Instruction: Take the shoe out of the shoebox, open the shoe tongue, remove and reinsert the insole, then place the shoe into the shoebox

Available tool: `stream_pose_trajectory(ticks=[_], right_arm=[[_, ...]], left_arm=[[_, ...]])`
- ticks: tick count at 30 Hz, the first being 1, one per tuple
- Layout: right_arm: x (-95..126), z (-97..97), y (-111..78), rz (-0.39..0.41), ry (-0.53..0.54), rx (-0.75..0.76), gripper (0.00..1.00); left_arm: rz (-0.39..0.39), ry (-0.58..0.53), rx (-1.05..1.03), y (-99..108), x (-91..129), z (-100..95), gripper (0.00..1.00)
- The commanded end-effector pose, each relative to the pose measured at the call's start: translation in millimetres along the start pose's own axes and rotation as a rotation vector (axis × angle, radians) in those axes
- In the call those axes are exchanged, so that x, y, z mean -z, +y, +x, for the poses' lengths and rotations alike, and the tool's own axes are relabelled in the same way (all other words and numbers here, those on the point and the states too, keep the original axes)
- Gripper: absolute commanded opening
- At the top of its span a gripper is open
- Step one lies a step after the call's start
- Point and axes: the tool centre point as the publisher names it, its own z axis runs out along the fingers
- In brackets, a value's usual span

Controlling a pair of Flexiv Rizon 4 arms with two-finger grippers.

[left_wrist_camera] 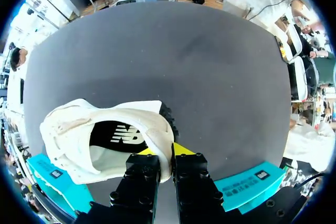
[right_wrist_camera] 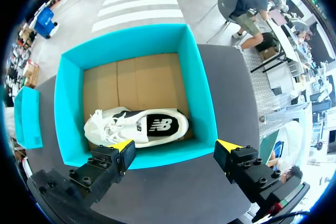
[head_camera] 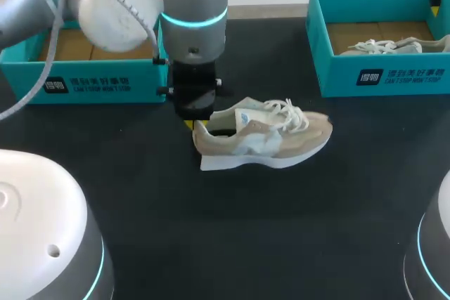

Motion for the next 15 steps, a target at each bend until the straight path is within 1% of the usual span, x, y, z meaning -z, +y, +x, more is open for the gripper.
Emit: stream_pose_trajectory(ticks=[1, 4, 8, 12, 15], right_arm=[[-0.2, -0.2, -1.2, -0.003, 0.002, -0.001, 1.0], [-0.2, -0.2, -1.2, -0.003, 0.002, -0.001, 1.0], [-0.2, -0.2, -1.2, -0.003, 0.002, -0.001, 1.0], [-0.2, -0.2, -1.2, -0.003, 0.002, -0.001, 1.0], [-0.2, -0.2, -1.2, -0.003, 0.002, -0.001, 1.0]], left_arm=[[0.007, -0.005, 0.004, 2.1, -28.9, -7.1, 0.0], [0.013, 0.008, -0.014, 2.4, -43.6, -11.6, 0.0], [0.025, 0.016, -0.02, -1.6, -57.4, -15.4, 0.0], [0.028, 0.026, -0.023, -10.5, -63.5, -13.6, 0.0], [0.005, 0.057, -0.023, -16.1, -68.7, -9.8, 0.0]])
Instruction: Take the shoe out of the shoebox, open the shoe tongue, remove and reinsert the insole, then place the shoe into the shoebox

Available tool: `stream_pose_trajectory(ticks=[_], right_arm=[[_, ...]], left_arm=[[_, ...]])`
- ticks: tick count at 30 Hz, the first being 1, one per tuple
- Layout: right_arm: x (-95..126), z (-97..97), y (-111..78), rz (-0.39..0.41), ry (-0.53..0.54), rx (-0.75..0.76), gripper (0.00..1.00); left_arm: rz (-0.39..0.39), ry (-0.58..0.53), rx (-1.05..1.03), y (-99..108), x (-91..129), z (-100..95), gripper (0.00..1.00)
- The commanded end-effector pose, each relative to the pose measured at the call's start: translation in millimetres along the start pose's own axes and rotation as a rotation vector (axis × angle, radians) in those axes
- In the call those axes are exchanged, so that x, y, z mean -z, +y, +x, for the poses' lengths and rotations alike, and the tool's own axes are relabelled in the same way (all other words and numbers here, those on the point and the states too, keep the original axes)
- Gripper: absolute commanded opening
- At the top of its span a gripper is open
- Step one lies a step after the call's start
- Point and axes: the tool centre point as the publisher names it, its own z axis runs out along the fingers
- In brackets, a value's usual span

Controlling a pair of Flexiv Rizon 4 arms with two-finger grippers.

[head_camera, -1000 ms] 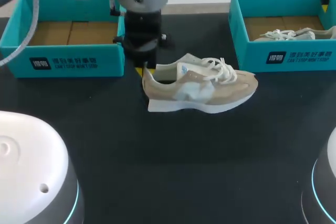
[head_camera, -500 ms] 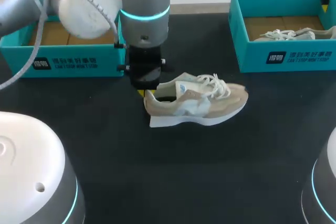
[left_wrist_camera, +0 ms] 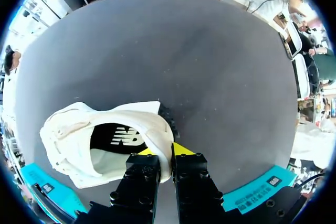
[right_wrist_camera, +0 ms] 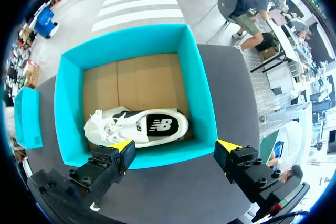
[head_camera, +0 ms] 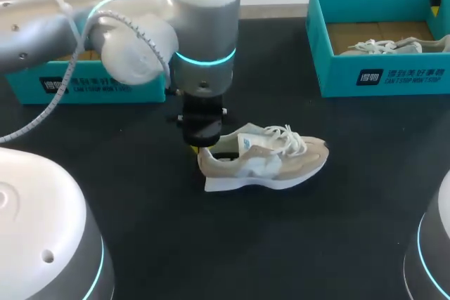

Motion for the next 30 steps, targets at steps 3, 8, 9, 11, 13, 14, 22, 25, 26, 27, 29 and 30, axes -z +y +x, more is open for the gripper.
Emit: stream_pose_trajectory(ticks=[3, 8, 9, 11, 13, 14, 22, 25, 26, 27, 29, 30], right_arm=[[-0.3, -0.2, -1.2, -0.003, 0.002, -0.001, 1.0], [-0.3, -0.2, -1.2, -0.003, 0.002, -0.001, 1.0], [-0.3, -0.2, -1.2, -0.003, 0.002, -0.001, 1.0], [-0.3, -0.2, -1.2, -0.003, 0.002, -0.001, 1.0], [-0.3, -0.2, -1.2, -0.003, 0.002, -0.001, 1.0], [-0.3, -0.2, -1.2, -0.003, 0.002, -0.001, 1.0], [-0.3, -0.2, -1.2, -0.003, 0.002, -0.001, 1.0], [-0.3, -0.2, -1.2, -0.003, 0.002, -0.001, 1.0], [-0.3, -0.2, -1.2, -0.003, 0.002, -0.001, 1.0], [-0.3, -0.2, -1.2, -0.003, 0.002, -0.001, 1.0], [-0.3, -0.2, -1.2, -0.003, 0.002, -0.001, 1.0], [-0.3, -0.2, -1.2, -0.003, 0.002, -0.001, 1.0]], left_arm=[[-0.02, 0.033, 0.019, -10.7, -8.7, 3.4, 0.0], [-0.006, 0.036, 0.031, -16.6, -7.8, 14.5, 0.0], [-0.005, 0.036, 0.031, -16.3, -8.5, 16.3, 0.0], [-0.009, 0.023, 0.047, -16.2, -3.5, 22.6, 0.0], [-0.015, 0.021, 0.047, -18.3, 2.5, 26.7, 0.0], [-0.017, 0.017, 0.047, -18.3, 3.6, 28.8, 0.0], [0.004, 0.026, 0.031, -20.7, -2.0, 39.1, 0.0], [0.031, 0.026, 0.021, -24.5, -8.7, 39.8, 0.0], [0.039, 0.029, 0.015, -24.9, -11.9, 39.6, 0.0], [0.041, 0.029, 0.015, -25.1, -13.7, 39.6, 0.0], [0.05, 0.031, 0.01, -26.0, -18.8, 39.9, 0.0], [0.051, 0.031, 0.007, -26.3, -20.1, 40.0, 0.0]])
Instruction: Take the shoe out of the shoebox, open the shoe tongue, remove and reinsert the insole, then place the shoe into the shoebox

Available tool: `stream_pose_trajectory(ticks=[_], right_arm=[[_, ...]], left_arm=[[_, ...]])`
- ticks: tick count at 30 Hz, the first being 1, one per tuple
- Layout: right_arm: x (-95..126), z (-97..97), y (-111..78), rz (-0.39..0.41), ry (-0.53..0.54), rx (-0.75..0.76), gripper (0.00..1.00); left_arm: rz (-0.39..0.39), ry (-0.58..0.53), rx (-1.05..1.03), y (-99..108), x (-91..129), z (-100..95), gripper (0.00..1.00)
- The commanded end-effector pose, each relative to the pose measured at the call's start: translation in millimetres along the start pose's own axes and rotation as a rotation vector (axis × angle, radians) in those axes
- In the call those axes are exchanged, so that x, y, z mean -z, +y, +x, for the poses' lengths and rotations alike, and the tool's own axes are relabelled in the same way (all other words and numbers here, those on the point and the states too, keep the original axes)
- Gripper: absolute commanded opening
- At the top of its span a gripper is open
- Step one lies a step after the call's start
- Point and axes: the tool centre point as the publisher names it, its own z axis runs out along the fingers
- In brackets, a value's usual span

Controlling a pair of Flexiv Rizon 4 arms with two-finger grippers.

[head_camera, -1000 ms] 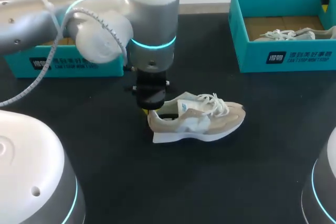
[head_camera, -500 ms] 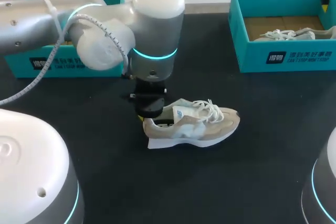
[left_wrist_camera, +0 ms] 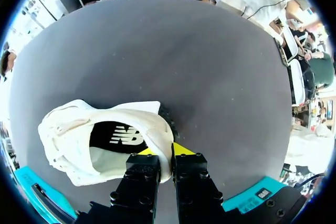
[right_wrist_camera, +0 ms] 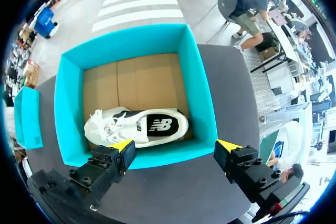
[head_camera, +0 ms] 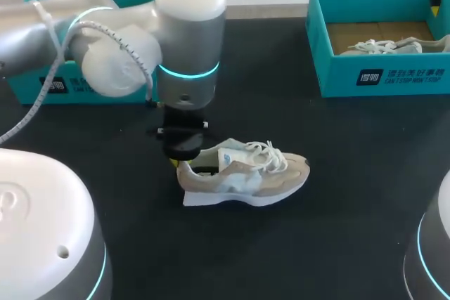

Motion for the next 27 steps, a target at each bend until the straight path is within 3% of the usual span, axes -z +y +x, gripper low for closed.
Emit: stream_pose_trajectory(ticks=[1, 3, 5, 7, 9, 16, 25, 27], right_arm=[[-0.3, -0.2, -1.2, -0.003, 0.002, -0.001, 1.0], [-0.3, -0.2, -1.2, -0.003, 0.002, -0.001, 1.0], [-0.3, -0.2, -1.2, -0.003, 0.002, -0.001, 1.0], [-0.3, -0.2, -1.2, -0.003, 0.002, -0.001, 1.0], [-0.3, -0.2, -1.2, -0.003, 0.002, -0.001, 1.0], [-0.3, -0.2, -1.2, -0.003, 0.002, -0.001, 1.0], [-0.3, -0.2, -1.2, -0.003, 0.002, -0.001, 1.0], [-0.3, -0.2, -1.2, -0.003, 0.002, -0.001, 1.0]], left_arm=[[0.009, -0.006, -0.016, 2.1, -10.7, -1.5, 0.09], [0.005, -0.004, -0.024, 1.1, -11.7, -1.4, 0.33], [0.005, -0.007, -0.025, 0.5, -11.6, -0.8, 0.44], [0.002, -0.032, -0.021, -0.2, -7.0, 1.9, 0.78], [-0.002, -0.052, -0.019, -0.8, -1.2, 4.1, 0.97], [0.029, -0.263, 0.027, -1.2, 32.6, 13.2, 1.0], [0.065, -0.504, 0.174, -4.2, 62.6, 39.1, 1.0], [0.133, -0.593, 0.22, -9.9, 66.3, 46.0, 1.0]])
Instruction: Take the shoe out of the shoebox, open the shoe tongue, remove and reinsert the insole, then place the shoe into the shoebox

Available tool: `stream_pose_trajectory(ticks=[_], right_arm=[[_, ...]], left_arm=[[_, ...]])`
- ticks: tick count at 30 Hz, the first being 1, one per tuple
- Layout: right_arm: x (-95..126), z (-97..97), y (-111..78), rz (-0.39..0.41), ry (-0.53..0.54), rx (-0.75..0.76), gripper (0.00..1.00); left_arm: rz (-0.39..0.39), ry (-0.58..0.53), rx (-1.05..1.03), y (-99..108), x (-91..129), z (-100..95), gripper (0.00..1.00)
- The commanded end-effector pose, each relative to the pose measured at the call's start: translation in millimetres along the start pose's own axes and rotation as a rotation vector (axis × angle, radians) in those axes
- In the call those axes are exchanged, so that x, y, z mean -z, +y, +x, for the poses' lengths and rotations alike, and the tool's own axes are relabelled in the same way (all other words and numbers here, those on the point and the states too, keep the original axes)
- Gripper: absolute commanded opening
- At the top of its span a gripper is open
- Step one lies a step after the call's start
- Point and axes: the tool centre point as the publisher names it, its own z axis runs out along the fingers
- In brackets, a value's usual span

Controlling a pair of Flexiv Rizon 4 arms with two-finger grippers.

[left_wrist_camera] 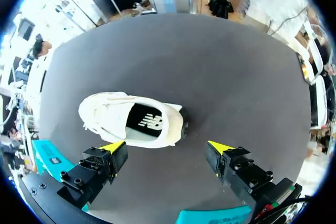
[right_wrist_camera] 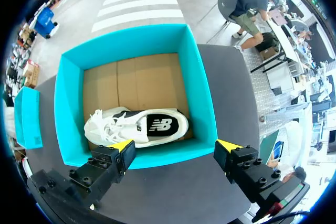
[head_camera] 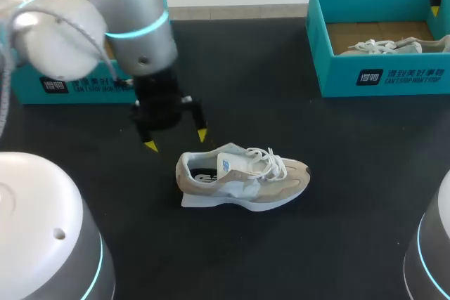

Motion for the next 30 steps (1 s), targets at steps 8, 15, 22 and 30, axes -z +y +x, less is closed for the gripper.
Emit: stream_pose_trajectory(ticks=[8, 15, 22, 30], right_arm=[[-0.3, -0.2, -1.2, -0.003, 0.002, -0.001, 1.0], [-0.3, -0.2, -1.2, -0.003, 0.002, -0.001, 1.0], [-0.3, -0.2, -1.2, -0.003, 0.002, -0.001, 1.0], [-0.3, -0.2, -1.2, -0.003, 0.002, -0.001, 1.0]], left_arm=[[0.132, -0.378, 0.08, -15.0, 15.1, 40.9, 1.0], [0.132, -0.378, 0.08, -15.0, 15.1, 40.9, 1.0], [0.283, -0.481, 0.399, -29.1, 19.1, 60.7, 1.0], [0.375, -0.603, 0.722, -26.0, 8.7, 79.0, 1.0]])
